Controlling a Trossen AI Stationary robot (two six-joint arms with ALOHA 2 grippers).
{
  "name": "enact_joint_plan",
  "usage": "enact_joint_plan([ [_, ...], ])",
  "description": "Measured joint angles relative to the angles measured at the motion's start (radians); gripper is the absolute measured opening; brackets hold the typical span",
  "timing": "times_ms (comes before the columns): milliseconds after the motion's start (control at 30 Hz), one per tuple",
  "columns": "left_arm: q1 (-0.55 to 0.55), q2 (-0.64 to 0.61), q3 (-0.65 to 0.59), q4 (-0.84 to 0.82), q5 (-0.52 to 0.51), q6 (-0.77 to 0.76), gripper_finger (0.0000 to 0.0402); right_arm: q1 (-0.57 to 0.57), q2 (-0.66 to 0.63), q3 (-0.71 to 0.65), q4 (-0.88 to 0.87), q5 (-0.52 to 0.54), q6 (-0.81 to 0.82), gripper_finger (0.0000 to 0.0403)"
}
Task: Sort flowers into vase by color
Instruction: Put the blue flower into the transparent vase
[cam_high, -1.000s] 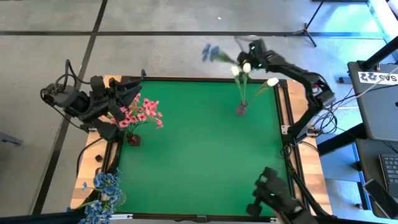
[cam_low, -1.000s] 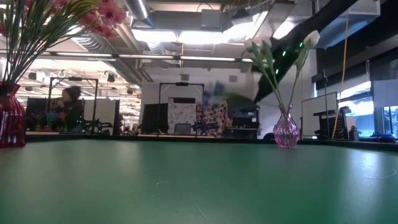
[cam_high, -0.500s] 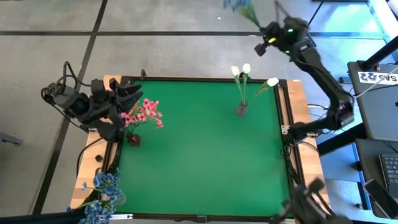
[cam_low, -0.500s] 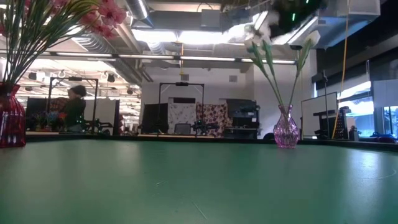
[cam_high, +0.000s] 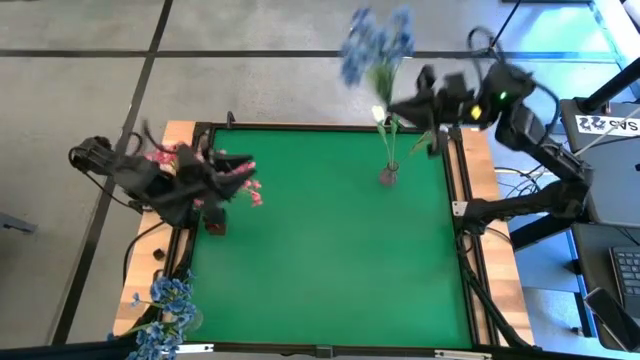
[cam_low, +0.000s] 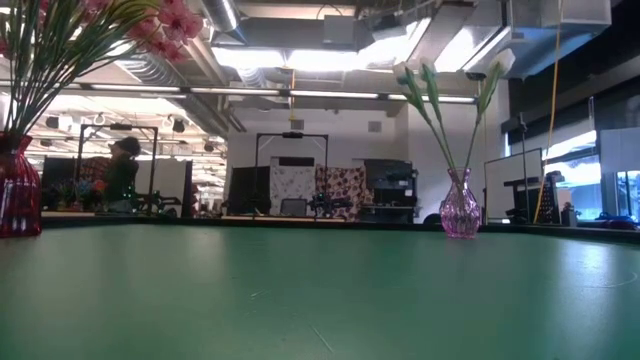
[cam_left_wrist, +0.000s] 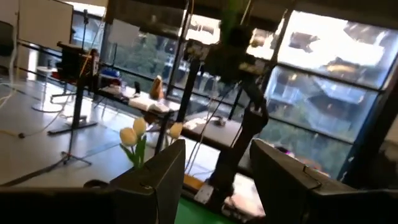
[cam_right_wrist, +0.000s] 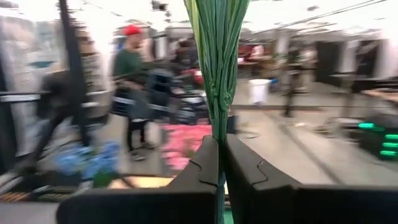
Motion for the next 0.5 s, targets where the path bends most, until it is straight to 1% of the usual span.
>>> enact_joint_plan([
  [133,0.013,0.093,0.000,0.042,0.005,0.000,0.0177,0.240,0.056,0.000,0.002,0.122,0.007,0.0006],
  [167,0.015,0.112,0.000,0.047,0.036,0.000,0.0177,0.294,0.076,0.000,0.002,0.165,0.009,0.0007],
  [267,0.027,0.172,0.000,0.101,0.217,-0.007,0.0177,0.420,0.145,-0.001,-0.001,0.267,0.020,0.0008],
  [367,0.029,0.220,0.000,0.163,0.324,-0.019,0.0177,0.515,0.211,-0.002,0.002,0.353,0.052,0.0009],
  [500,0.030,0.265,0.000,0.231,0.354,-0.004,0.0177,0.627,0.280,-0.002,0.020,0.486,0.084,0.0010],
])
